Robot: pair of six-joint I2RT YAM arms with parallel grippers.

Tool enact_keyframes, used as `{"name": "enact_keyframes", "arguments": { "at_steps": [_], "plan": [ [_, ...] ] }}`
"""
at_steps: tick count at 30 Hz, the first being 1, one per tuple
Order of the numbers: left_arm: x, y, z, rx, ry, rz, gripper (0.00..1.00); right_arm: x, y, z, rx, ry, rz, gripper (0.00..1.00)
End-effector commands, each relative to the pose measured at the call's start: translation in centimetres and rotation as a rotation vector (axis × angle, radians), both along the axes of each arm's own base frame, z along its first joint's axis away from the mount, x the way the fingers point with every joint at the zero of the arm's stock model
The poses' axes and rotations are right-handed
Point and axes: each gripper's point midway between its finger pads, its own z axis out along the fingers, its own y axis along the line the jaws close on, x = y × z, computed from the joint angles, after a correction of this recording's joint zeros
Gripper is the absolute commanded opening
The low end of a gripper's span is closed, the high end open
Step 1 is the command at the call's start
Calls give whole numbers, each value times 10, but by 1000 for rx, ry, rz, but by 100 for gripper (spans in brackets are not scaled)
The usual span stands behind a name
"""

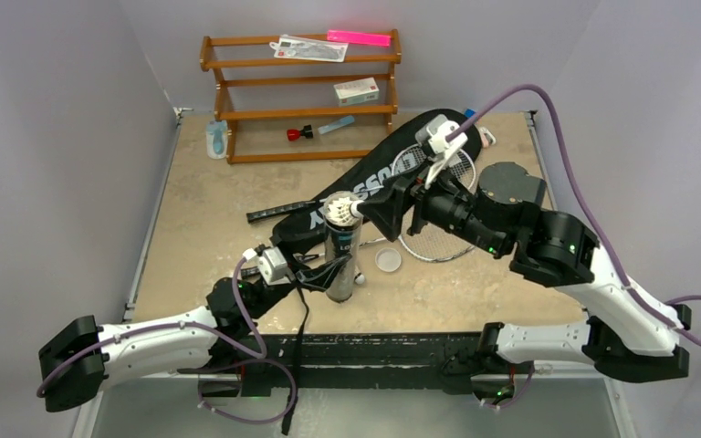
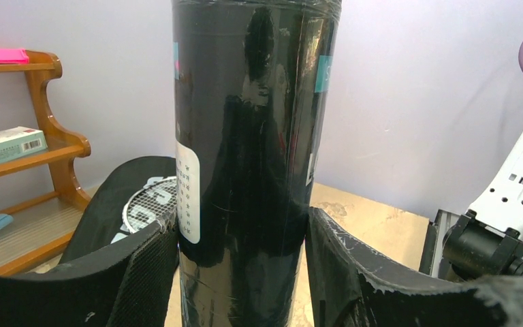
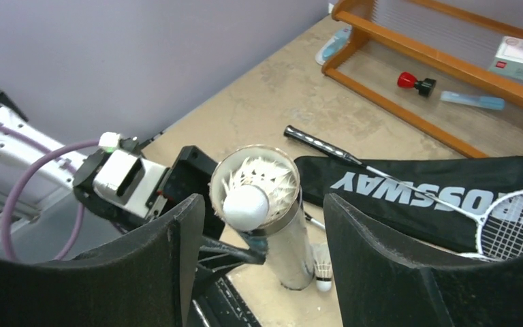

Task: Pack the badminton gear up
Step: Adjust the shuttlecock in the shuttle tube.

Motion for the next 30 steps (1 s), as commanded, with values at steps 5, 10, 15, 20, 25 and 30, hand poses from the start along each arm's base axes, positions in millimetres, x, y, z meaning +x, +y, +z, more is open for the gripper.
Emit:
{"name": "enact_keyframes", "arguments": {
  "at_steps": [5,10,15,20,25,30],
  "plan": [
    [-2,4,13,-39,-2,-6,47,-28,-3,-1,27,26,134,51],
    [-2,5,12,-38,1,-3,47,-31,11,-12,-10,54,183,43],
    [-2,5,12,-37,0,-5,47,-25,20,-13,-13,56,172,33],
    [-4,5,12,-36,1,-11,47,-17,29,-11,-20,45,157,28],
    [-4,3,9,-21,5,-18,47,-6,34,-8,-33,29,118,27],
    [-4,0,6,-1,7,-25,47,1,37,-3,-27,3,98,27]
  ]
}}
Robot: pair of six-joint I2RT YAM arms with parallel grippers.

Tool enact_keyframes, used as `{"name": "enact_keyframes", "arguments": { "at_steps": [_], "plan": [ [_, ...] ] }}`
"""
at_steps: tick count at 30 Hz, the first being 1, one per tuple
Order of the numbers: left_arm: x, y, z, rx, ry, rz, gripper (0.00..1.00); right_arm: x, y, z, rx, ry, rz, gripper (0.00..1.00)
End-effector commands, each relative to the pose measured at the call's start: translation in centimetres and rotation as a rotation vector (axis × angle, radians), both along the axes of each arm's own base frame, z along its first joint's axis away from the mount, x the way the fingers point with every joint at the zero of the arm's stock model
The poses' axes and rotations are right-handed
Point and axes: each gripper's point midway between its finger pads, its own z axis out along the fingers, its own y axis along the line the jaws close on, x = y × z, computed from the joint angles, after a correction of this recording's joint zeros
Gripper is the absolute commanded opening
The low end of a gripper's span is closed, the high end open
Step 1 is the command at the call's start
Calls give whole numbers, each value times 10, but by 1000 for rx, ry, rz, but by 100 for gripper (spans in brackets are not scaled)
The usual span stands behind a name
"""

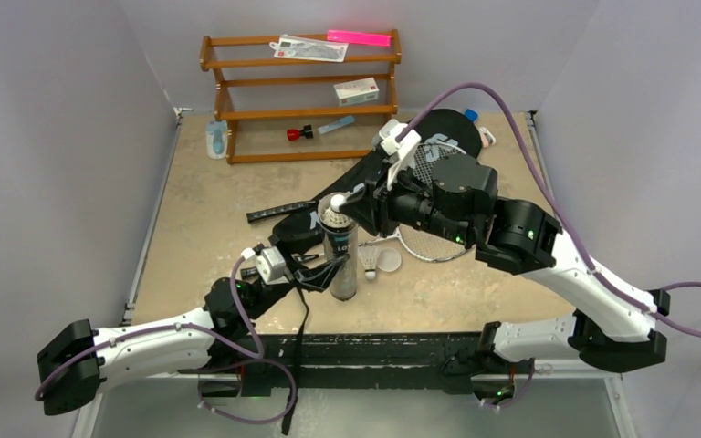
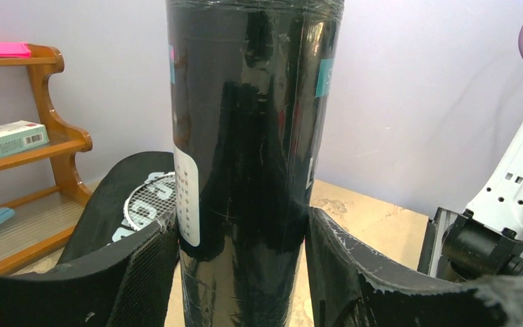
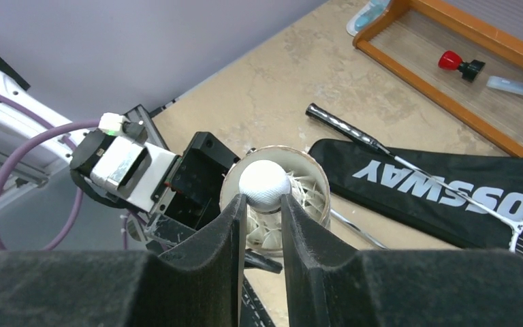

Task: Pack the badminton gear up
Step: Adjust the shuttlecock in the shuttle tube.

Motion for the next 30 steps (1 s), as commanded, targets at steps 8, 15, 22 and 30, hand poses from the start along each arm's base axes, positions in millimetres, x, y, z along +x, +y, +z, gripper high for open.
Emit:
{"name": "enact_keyframes", "arguments": {
  "at_steps": [8,15,22,30],
  "plan": [
    [-3,-7,8,2,-9,-33,47,15,4,15,2,-61,-47,27],
    [-1,-5,8,-6,10,-19,47,14,-3,25,14,-66,-59,29],
    [3,-2,6,-20,34,2,46,17,-9,62,63,-149,-69,41],
    [2,-3,3,-18,44,-5,46,31,21,60,25,-170,-50,34]
  ]
}}
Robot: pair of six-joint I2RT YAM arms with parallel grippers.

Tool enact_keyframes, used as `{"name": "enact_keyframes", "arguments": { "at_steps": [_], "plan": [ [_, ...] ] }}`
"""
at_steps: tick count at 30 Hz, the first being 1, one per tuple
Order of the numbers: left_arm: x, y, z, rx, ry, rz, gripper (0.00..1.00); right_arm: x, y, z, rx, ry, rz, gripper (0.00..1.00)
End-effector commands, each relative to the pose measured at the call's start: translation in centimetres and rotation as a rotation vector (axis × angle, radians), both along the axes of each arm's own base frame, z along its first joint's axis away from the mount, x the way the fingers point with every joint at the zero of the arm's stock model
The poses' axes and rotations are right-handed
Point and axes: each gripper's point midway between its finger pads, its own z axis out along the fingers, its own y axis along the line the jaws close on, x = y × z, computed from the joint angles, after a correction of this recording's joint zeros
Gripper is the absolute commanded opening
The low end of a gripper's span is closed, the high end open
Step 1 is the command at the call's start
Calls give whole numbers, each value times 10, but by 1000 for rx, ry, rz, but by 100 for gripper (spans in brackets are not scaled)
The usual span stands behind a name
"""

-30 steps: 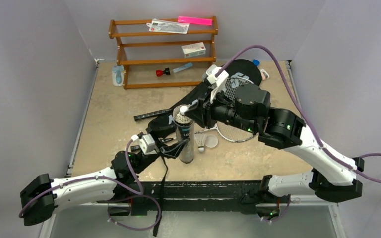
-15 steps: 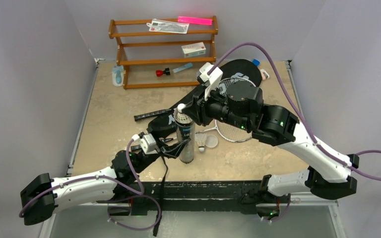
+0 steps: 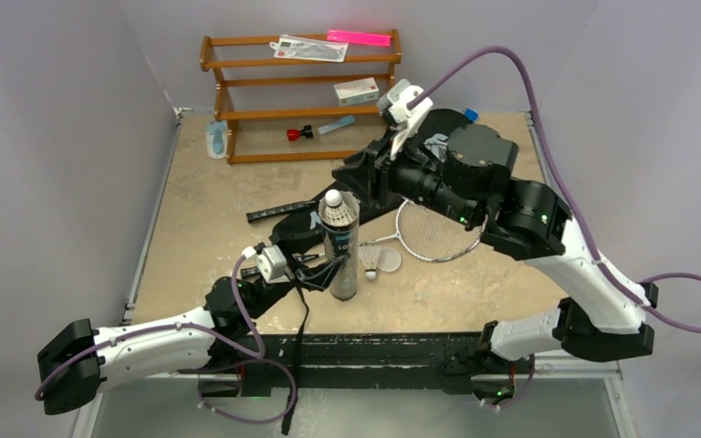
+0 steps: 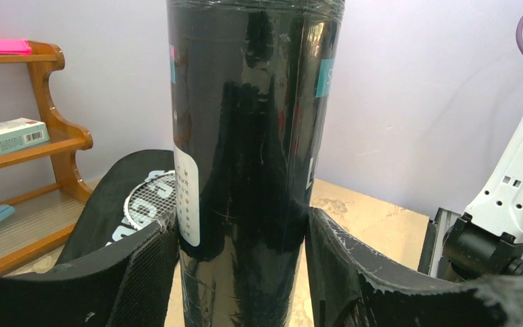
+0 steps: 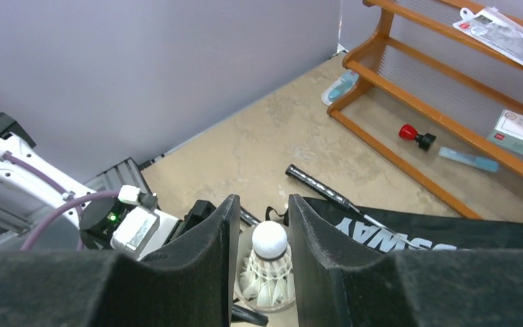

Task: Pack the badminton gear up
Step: Adjust the shuttlecock in the shuttle tube.

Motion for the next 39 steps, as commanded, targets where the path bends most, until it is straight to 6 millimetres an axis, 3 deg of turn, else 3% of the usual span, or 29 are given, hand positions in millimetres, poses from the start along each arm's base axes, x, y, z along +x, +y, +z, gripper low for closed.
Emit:
{"name": "enact_keyframes", "arguments": {
  "at_steps": [1,3,6,14,18,22,27,31,34,39],
  "plan": [
    [1,-1,3,-20,35,-6,46,14,20,-12,-56,-20,-7,34],
    [1,-2,3,-15,34,-6,46,16,27,-23,-80,-7,2,25],
    [2,-1,2,-12,38,-1,46,18,31,-40,-119,18,-2,0],
    [11,0,-4,15,75,43,46,4,13,-81,-158,109,-3,0],
    [14,1,-6,14,95,61,46,-1,6,-89,-138,123,-1,0],
    [15,-1,-8,20,98,58,46,3,5,-81,-140,111,-22,0],
    [12,-4,-7,26,89,36,46,7,3,-47,-109,41,-26,0],
    [11,-5,-8,39,88,35,46,13,-11,-37,-104,16,-88,0],
    [13,-2,-7,53,78,55,46,25,-30,-59,-138,25,-198,2],
    [19,8,-7,122,60,115,46,34,-72,-115,-181,79,-390,3]
  ]
}}
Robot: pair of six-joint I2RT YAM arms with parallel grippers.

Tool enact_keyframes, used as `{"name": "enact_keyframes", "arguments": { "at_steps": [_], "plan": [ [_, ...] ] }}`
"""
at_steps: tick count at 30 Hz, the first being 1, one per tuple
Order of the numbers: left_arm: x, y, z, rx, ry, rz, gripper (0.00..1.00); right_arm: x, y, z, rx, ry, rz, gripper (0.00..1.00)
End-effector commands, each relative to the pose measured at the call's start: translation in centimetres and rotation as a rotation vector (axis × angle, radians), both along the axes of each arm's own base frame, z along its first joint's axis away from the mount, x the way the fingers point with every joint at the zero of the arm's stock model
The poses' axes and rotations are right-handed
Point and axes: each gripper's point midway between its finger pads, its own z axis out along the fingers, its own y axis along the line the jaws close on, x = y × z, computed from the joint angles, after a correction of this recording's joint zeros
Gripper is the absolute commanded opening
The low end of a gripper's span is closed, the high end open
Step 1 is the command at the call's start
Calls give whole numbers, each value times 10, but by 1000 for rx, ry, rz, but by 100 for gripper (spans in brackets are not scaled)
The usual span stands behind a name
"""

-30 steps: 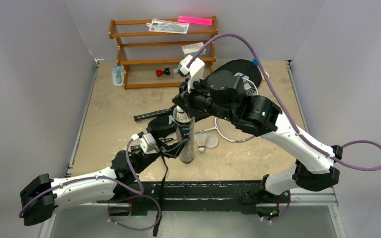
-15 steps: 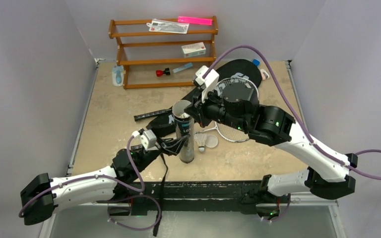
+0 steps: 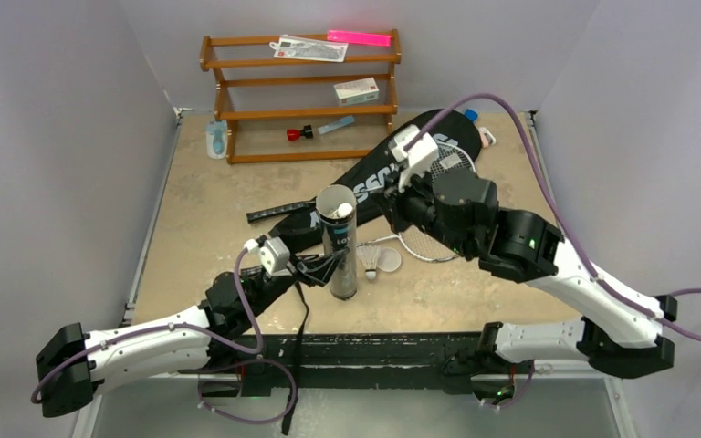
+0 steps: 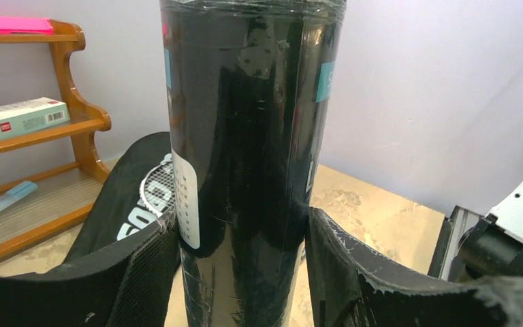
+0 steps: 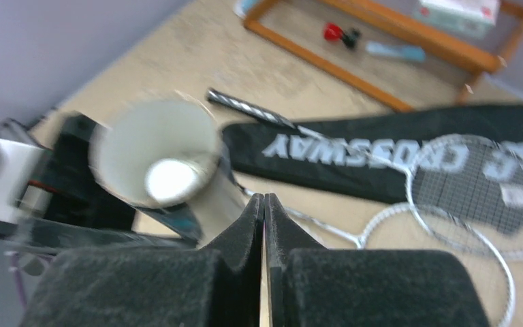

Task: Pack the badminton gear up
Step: Adjust the shuttlecock in the shuttle tube, then pick up the shuttlecock at the center of the board.

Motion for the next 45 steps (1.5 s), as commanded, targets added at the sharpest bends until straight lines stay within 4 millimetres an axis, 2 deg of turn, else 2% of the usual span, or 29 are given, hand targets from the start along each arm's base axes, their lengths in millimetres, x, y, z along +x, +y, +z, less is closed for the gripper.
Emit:
{"name": "enact_keyframes", "arguments": {
  "at_steps": [1,6,8,11,14,16,18,22,26,28,33,39,42,45],
  "plan": [
    [7,6,-8,96,5,56,46,14,-43,-43,-28,21,-220,3],
    [4,8,-11,91,-4,48,47,8,-62,-111,-34,111,-289,8],
    [4,6,-13,94,-3,42,51,5,-65,-144,-28,151,-307,12],
    [3,3,-14,96,4,31,62,-4,-62,-200,-40,243,-297,25],
    [3,2,-16,99,14,27,72,-9,-54,-238,-47,320,-297,31],
    [4,2,-15,98,20,28,76,-7,-52,-257,-41,343,-319,33],
    [3,3,-14,95,23,29,78,-5,-47,-270,-15,351,-313,38],
    [2,6,-12,92,30,29,83,4,-37,-296,11,427,-274,55],
    [0,10,-10,96,51,25,85,13,-23,-309,6,471,-239,74],
    [-2,13,-9,95,66,22,86,16,-18,-318,-25,488,-239,79],
    [-6,26,-8,111,92,40,88,22,-13,-340,-67,527,-274,76],
    [-15,40,7,105,113,28,90,26,-14,-357,-83,546,-323,67],
    [-18,44,11,111,130,23,91,28,-15,-363,-96,548,-340,56],
    [-19,47,13,120,158,26,91,29,-12,-367,-103,554,-338,50]
  ]
}}
